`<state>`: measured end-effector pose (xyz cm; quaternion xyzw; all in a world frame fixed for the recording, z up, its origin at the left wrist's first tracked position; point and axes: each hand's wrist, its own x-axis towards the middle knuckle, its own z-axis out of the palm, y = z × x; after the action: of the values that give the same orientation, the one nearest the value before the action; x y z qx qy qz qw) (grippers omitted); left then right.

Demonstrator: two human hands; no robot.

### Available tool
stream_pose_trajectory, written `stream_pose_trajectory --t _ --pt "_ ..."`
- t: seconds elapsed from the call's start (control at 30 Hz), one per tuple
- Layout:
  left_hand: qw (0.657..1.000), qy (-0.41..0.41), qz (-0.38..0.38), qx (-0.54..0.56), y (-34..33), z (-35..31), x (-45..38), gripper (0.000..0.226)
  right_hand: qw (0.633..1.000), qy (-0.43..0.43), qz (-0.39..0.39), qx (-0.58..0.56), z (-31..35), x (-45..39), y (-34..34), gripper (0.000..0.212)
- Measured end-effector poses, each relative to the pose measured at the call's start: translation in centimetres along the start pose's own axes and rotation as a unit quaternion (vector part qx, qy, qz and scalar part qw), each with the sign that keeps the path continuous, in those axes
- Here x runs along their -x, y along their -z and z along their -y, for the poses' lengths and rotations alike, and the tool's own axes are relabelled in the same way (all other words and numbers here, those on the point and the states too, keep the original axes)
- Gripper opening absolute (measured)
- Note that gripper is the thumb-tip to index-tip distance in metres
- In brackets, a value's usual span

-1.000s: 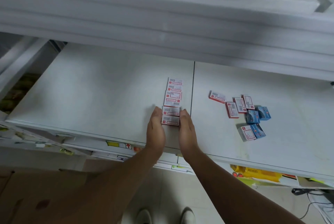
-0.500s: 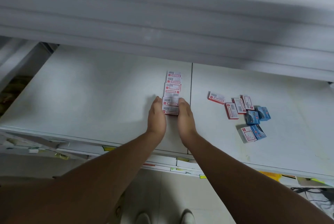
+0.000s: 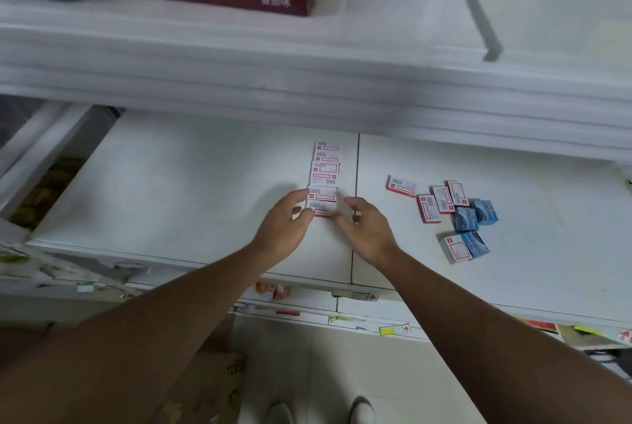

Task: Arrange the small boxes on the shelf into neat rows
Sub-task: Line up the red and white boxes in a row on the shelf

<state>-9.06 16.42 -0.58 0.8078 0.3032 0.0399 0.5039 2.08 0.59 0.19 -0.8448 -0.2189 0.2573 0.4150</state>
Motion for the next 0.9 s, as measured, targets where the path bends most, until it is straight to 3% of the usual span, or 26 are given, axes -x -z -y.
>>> stream_pose_trajectory --t 0.2,0.43,0.7,0.9 --pt "0.978 -0.023 0.053 -0.202 3.1 -3.5 2.7 0.061 0.992 0.042 0.004 0.116 1.4 2.1 5.1 0.059" --pt "0.941 -0.015 0.018 -0.337 3.5 -8.1 6.2 0.062 0.978 0.077 0.047 0.187 3.1 4.1 9.5 0.059" --pt "0.917 0.013 -0.007 -0.399 1.8 -10.8 9.5 0.061 0.960 0.126 0.074 0.238 3.4 6.0 11.2 0.058" --pt "0.907 -0.008 -0.007 -0.422 -0.4 -12.9 11.6 0.066 0.945 0.136 0.070 0.291 2.7 8.2 13.0 0.051"
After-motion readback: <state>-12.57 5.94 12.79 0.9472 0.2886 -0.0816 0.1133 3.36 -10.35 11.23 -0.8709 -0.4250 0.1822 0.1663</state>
